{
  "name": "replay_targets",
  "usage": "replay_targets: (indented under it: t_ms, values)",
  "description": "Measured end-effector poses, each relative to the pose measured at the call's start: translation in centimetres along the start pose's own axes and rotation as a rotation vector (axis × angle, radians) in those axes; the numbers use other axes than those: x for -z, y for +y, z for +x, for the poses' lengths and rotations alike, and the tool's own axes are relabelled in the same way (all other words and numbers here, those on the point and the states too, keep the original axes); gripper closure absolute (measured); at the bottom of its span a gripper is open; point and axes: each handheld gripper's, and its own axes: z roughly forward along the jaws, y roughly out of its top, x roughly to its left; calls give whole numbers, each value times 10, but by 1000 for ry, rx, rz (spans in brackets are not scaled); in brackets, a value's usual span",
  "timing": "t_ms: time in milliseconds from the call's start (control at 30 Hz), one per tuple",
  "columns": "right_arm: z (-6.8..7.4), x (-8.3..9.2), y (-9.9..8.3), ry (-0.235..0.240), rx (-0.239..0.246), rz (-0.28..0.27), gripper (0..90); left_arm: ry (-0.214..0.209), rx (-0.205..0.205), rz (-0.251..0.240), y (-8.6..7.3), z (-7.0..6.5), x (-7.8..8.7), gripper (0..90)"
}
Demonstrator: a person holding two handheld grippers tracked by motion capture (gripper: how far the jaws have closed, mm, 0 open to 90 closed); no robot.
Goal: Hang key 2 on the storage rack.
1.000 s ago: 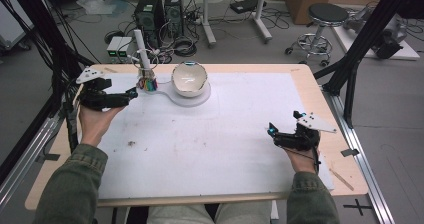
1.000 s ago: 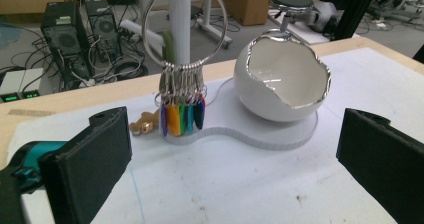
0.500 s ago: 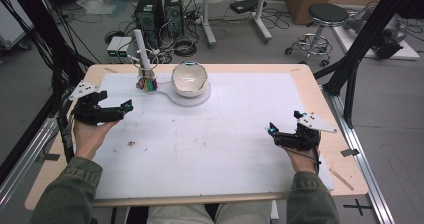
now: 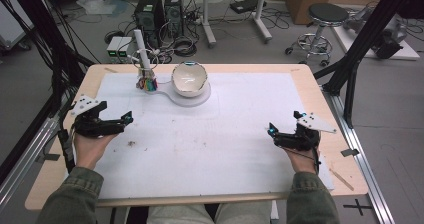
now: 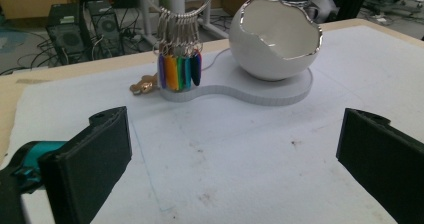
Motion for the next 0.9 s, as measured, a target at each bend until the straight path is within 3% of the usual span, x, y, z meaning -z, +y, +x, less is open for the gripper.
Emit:
replay_targets:
  t_ms: [167,333,533,900]
  values:
    - [0,1,0,0,-1,1,7,29,-4,-12,-11,2,2,16]
    - [1,1,0,-3,3,4,7,78,7,-73,-25,6,11,17]
    - [3,3,0,-1,-4,-1,7,130,-2,-65,-39,10,18,16]
    - [6,8,-1,4,-24,-6,7,137,50,-67,-50,22,21,17]
